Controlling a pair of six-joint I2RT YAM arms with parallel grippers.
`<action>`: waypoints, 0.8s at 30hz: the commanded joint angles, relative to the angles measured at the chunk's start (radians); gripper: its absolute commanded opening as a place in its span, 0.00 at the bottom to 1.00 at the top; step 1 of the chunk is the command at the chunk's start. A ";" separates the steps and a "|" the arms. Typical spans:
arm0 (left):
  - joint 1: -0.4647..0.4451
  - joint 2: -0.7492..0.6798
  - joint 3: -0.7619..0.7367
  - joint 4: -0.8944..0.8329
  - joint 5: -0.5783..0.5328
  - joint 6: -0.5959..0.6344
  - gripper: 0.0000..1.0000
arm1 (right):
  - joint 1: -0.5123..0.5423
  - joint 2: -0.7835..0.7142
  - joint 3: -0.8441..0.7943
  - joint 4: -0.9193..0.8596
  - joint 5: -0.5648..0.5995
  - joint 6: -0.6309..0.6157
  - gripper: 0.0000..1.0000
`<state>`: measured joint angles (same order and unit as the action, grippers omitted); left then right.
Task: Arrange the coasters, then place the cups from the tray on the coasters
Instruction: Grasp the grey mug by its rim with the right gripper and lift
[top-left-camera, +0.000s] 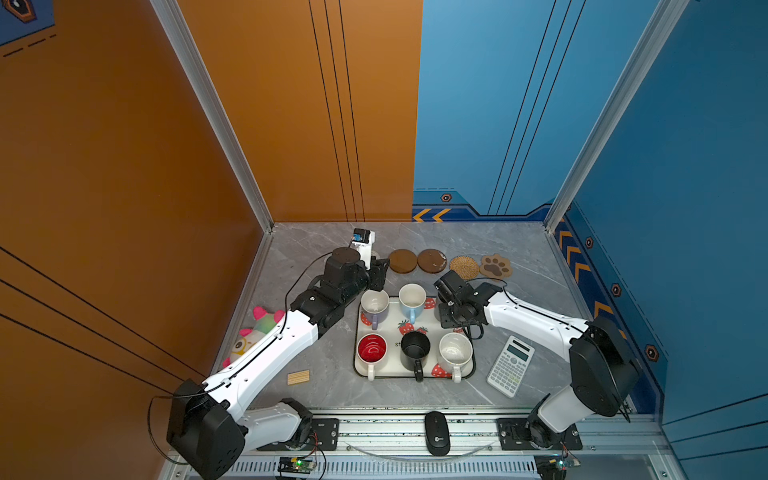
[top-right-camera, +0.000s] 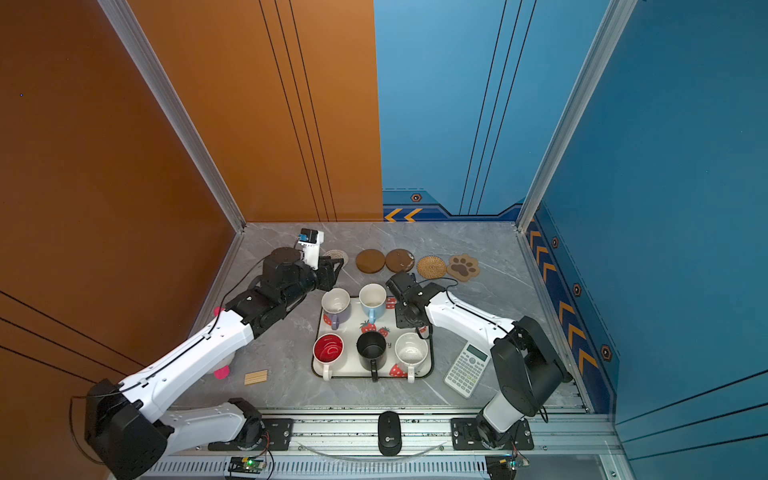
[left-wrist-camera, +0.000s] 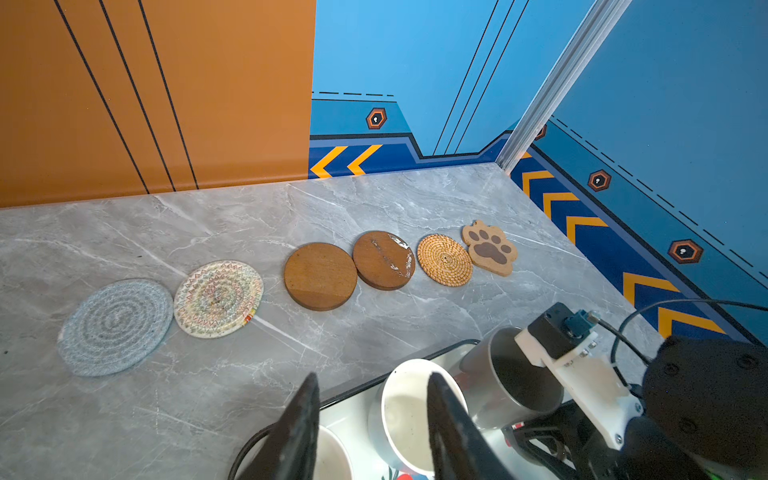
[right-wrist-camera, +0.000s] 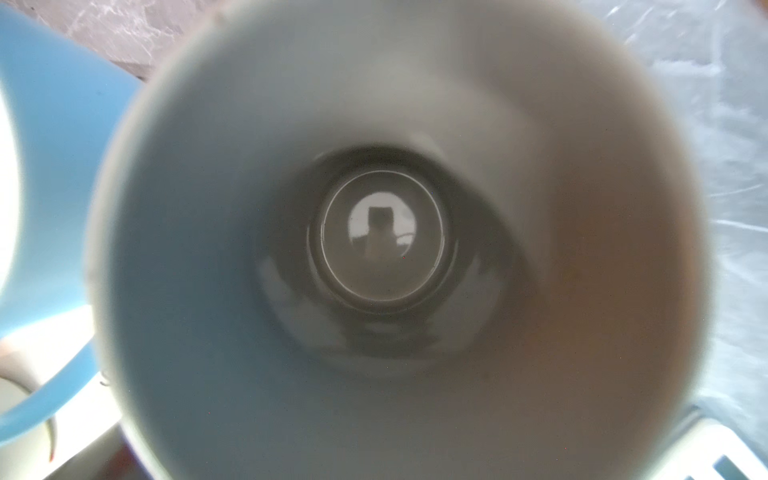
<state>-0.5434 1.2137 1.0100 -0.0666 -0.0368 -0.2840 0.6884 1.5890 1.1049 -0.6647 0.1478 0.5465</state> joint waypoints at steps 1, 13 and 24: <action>0.007 -0.005 -0.004 0.010 0.020 0.012 0.43 | 0.033 -0.032 0.058 -0.022 0.097 -0.032 0.00; 0.008 -0.008 -0.007 0.011 0.018 0.011 0.43 | 0.030 -0.083 0.078 -0.022 0.133 -0.037 0.00; 0.008 -0.006 -0.017 0.025 0.022 0.005 0.43 | -0.022 -0.152 0.091 -0.020 0.163 -0.057 0.00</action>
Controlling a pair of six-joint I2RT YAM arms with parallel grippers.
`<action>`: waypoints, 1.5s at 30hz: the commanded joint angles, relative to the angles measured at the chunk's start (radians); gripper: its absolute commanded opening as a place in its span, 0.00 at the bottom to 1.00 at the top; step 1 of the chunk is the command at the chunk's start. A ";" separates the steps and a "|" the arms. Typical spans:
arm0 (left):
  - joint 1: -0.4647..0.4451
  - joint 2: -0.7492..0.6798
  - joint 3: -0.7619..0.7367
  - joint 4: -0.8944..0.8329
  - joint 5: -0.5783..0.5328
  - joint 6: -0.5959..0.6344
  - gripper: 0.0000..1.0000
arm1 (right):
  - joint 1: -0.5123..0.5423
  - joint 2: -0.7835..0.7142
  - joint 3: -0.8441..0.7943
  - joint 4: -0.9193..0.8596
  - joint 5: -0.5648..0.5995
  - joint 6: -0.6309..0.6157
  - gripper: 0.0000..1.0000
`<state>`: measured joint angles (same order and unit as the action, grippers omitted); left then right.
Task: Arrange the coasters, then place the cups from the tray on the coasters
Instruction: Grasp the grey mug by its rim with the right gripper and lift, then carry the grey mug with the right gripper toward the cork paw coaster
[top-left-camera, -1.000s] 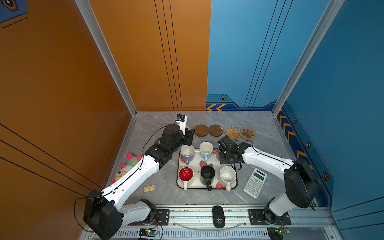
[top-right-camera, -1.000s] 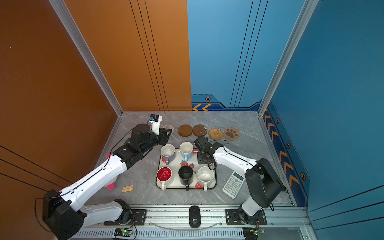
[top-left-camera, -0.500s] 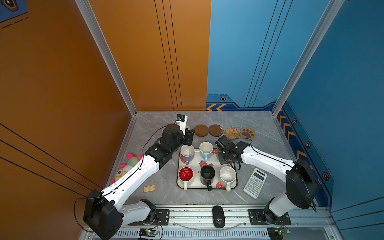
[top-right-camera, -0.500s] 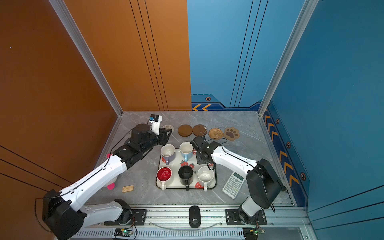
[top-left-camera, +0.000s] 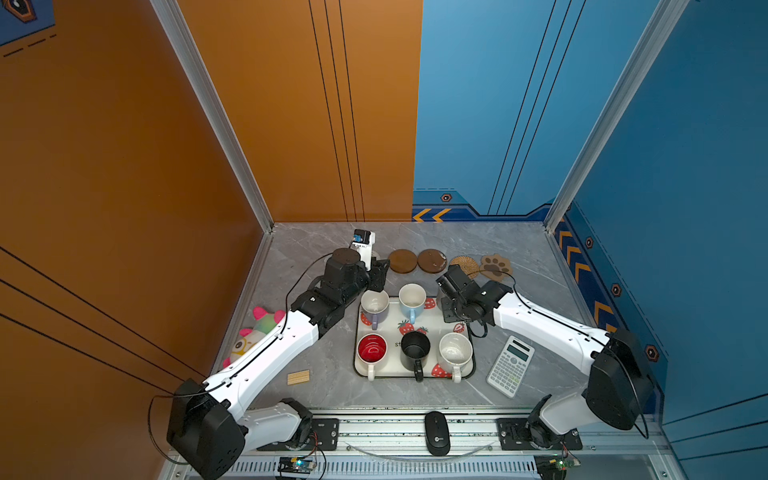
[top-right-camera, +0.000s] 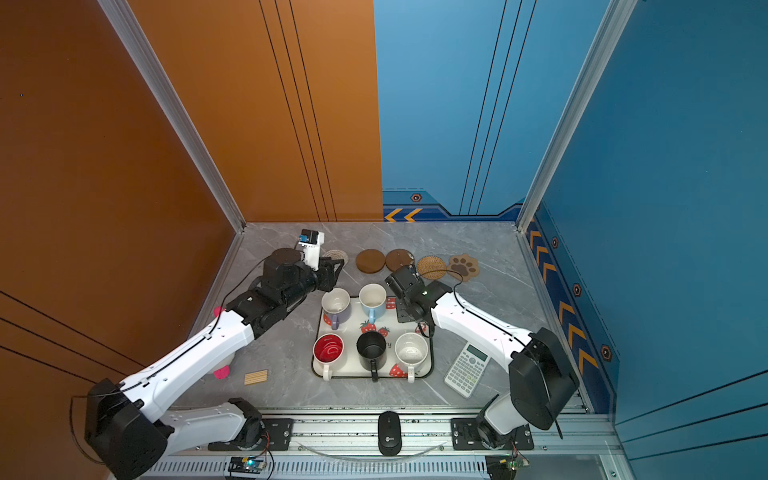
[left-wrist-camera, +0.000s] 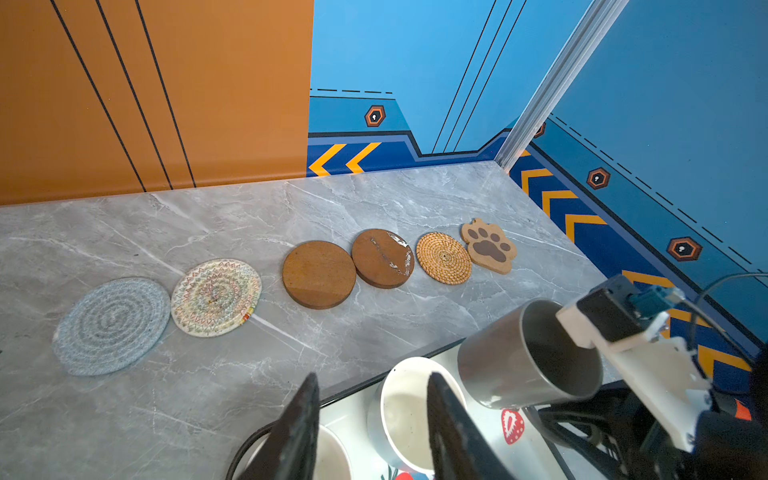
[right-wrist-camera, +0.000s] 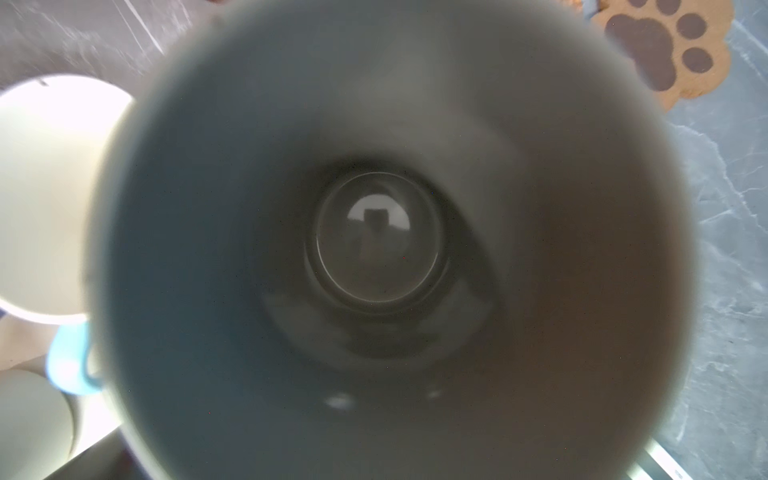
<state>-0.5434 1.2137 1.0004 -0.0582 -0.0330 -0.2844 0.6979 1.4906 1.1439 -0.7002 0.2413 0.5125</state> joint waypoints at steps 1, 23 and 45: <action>0.009 -0.006 -0.008 0.017 0.019 0.004 0.43 | -0.039 -0.060 0.056 0.017 0.065 -0.029 0.00; 0.009 -0.010 -0.027 0.046 0.014 -0.016 0.43 | -0.319 -0.100 0.173 0.032 -0.025 -0.203 0.00; 0.016 -0.001 -0.039 0.092 -0.001 -0.021 0.44 | -0.608 0.175 0.258 0.247 -0.146 -0.201 0.00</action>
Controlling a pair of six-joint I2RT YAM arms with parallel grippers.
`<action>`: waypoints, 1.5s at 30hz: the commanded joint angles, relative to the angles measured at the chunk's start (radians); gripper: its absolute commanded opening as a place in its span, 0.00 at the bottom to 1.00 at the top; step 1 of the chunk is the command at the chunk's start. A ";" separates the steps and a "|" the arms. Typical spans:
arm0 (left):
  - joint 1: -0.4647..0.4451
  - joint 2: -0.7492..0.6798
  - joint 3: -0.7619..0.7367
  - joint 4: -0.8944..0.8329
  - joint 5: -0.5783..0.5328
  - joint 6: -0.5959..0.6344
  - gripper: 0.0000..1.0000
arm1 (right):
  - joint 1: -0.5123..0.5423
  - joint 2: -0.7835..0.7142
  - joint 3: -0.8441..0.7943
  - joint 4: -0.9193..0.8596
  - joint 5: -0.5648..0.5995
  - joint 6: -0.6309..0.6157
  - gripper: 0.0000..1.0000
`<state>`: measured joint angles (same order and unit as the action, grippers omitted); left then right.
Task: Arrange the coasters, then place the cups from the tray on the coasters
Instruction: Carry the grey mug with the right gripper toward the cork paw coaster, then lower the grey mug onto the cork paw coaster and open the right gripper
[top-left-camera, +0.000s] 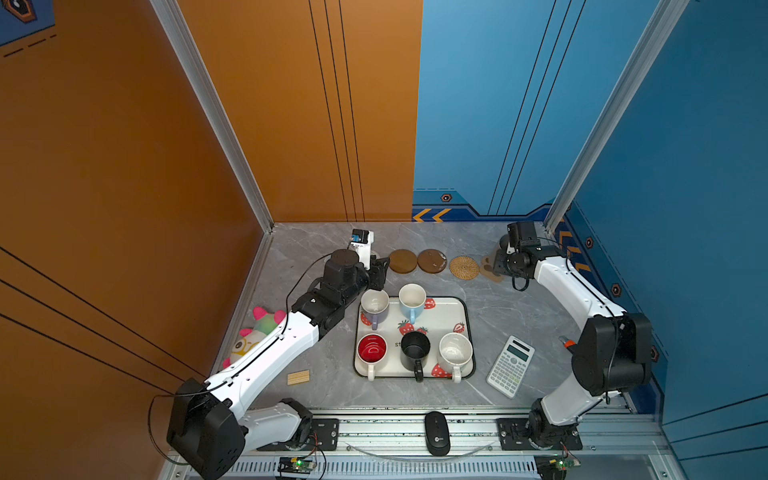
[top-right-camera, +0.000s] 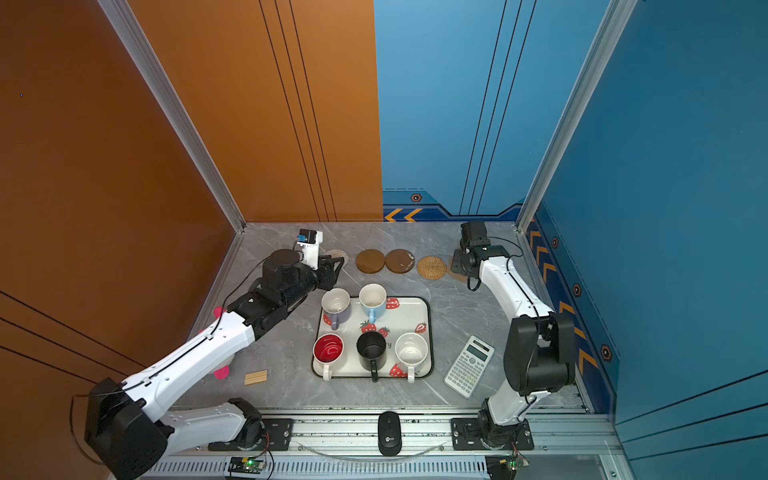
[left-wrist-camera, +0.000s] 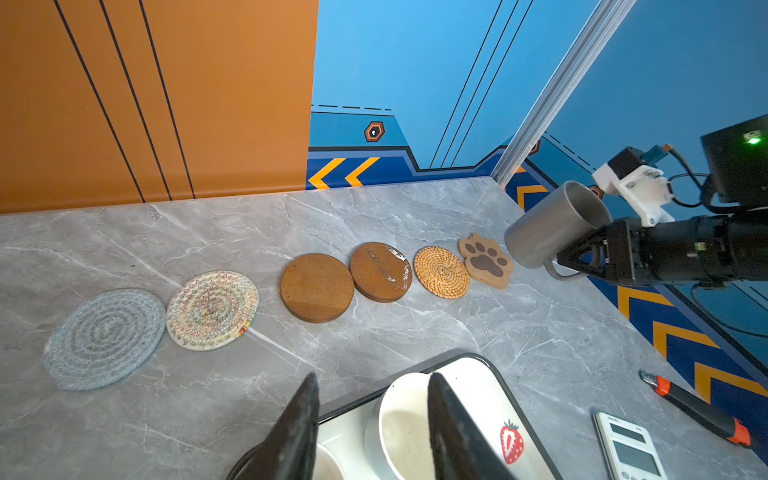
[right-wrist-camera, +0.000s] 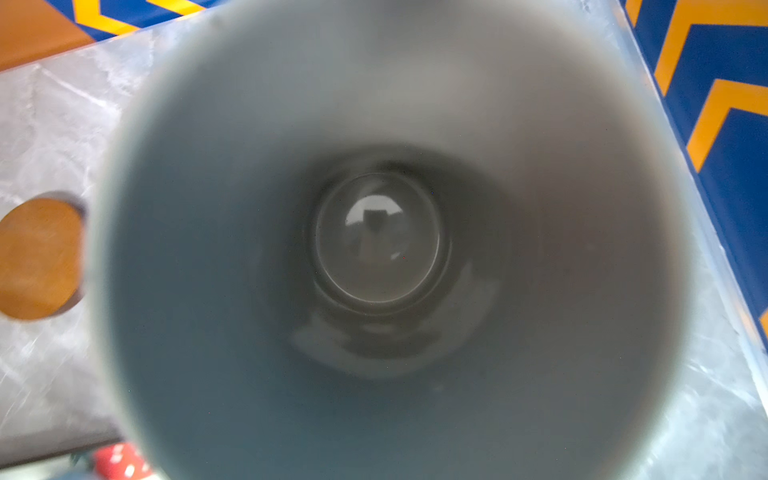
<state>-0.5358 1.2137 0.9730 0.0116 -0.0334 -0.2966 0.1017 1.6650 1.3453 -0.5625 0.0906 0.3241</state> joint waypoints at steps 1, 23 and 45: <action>0.008 -0.002 -0.011 0.022 -0.003 -0.009 0.44 | -0.017 0.015 0.058 0.121 0.006 -0.012 0.00; 0.010 0.006 -0.005 0.025 0.001 -0.013 0.44 | -0.045 0.194 0.083 0.208 -0.002 -0.026 0.00; 0.014 0.000 -0.007 0.018 0.006 -0.013 0.44 | -0.036 0.254 0.105 0.184 0.038 -0.028 0.00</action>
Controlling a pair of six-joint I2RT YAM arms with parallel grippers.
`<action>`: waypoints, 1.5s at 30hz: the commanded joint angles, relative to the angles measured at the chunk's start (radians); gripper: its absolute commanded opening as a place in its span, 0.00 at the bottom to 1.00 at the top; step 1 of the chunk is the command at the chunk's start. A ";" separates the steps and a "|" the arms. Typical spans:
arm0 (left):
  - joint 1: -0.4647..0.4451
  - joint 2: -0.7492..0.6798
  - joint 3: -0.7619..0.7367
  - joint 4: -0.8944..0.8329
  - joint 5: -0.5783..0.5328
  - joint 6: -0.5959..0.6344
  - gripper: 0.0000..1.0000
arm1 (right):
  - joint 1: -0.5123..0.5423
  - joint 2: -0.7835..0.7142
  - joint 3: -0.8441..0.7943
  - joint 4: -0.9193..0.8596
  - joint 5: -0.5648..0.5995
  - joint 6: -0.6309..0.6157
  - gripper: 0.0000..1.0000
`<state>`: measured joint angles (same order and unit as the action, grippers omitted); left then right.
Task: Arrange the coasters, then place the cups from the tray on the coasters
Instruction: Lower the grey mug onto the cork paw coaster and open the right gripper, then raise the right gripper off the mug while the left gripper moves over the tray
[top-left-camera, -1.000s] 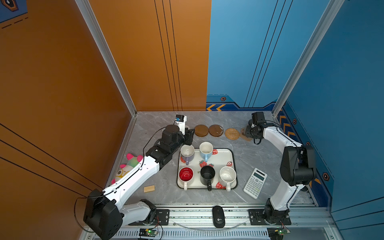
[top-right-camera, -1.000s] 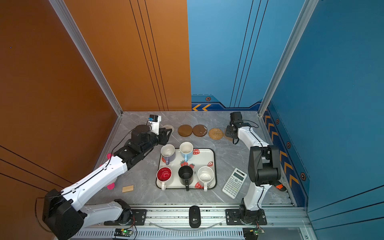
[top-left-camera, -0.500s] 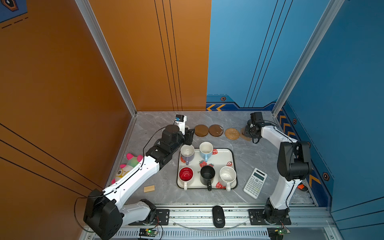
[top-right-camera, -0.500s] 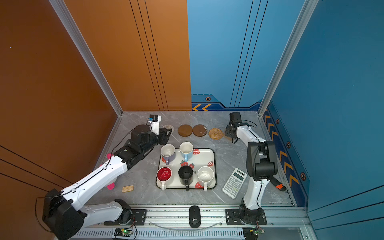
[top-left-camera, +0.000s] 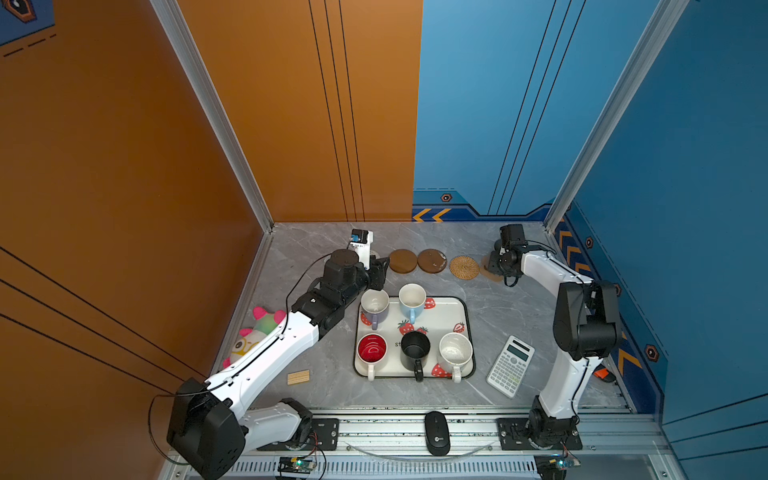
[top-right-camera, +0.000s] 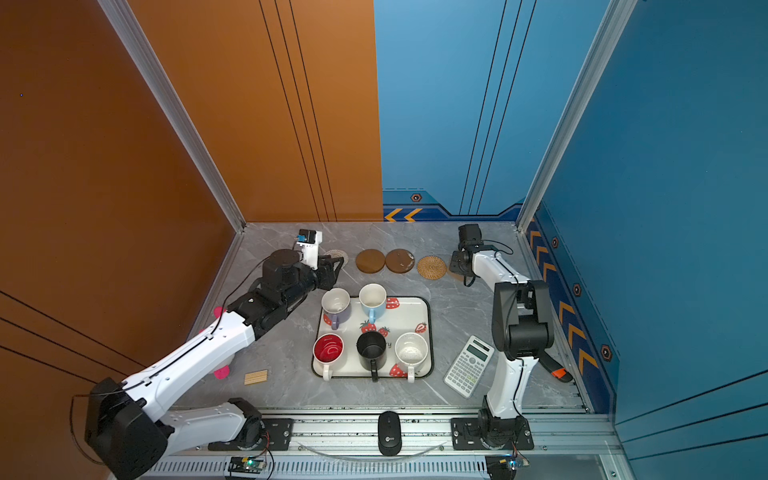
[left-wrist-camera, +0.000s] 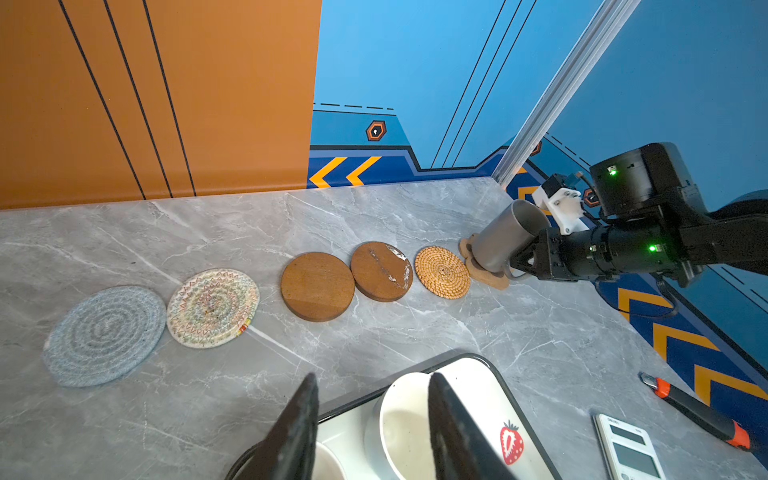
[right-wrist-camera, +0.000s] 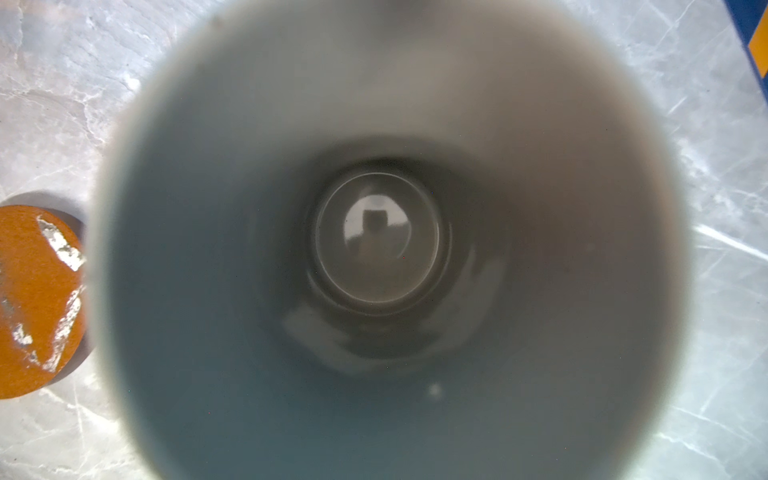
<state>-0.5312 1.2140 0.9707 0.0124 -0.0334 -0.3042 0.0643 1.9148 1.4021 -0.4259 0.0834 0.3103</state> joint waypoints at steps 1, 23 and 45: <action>0.010 -0.001 -0.004 0.017 0.006 -0.006 0.44 | 0.001 0.006 0.051 0.045 0.045 -0.014 0.00; 0.014 -0.027 -0.018 0.017 0.003 -0.006 0.46 | 0.019 -0.036 0.034 0.015 0.054 0.002 0.64; 0.010 -0.024 -0.010 0.005 0.029 -0.041 0.55 | 0.370 -0.672 -0.247 0.102 0.394 0.180 0.81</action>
<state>-0.5240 1.2022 0.9642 0.0113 -0.0288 -0.3214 0.3767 1.2560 1.1854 -0.3901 0.3954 0.4267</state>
